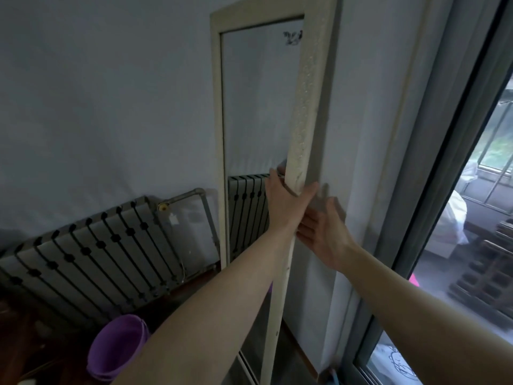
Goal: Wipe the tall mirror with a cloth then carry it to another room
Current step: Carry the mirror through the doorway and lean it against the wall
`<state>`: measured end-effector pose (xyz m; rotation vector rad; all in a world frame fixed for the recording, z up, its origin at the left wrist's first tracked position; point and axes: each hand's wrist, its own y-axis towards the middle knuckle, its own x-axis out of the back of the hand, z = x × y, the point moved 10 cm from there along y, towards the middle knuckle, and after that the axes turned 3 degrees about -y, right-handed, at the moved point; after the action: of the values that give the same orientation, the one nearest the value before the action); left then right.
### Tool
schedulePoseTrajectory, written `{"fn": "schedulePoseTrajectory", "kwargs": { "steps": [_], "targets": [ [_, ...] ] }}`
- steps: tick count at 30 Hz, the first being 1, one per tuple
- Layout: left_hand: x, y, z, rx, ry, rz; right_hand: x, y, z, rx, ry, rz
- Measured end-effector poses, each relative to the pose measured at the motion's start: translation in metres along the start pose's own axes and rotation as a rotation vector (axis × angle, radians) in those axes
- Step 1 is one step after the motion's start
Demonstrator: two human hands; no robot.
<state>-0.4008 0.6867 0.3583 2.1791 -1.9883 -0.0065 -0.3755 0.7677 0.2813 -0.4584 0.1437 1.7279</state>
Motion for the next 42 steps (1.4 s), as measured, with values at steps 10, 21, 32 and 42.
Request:
{"fn": "schedulePoseTrajectory", "kwargs": {
  "steps": [10,21,32,42],
  "targets": [
    [0.061,-0.014,-0.015,-0.084,0.11,-0.245,-0.041,0.005,-0.024,-0.102,0.0,0.132],
    [0.169,-0.021,0.001,-0.019,0.074,-0.255,-0.052,0.035,-0.018,-0.066,-0.319,0.054],
    [0.28,-0.018,-0.001,-0.049,-0.065,-0.222,-0.147,0.077,-0.048,-0.089,-0.431,0.199],
    [0.328,0.008,-0.004,-0.128,-0.174,-0.147,-0.191,0.118,-0.048,-0.08,-0.461,0.224]
  ]
}}
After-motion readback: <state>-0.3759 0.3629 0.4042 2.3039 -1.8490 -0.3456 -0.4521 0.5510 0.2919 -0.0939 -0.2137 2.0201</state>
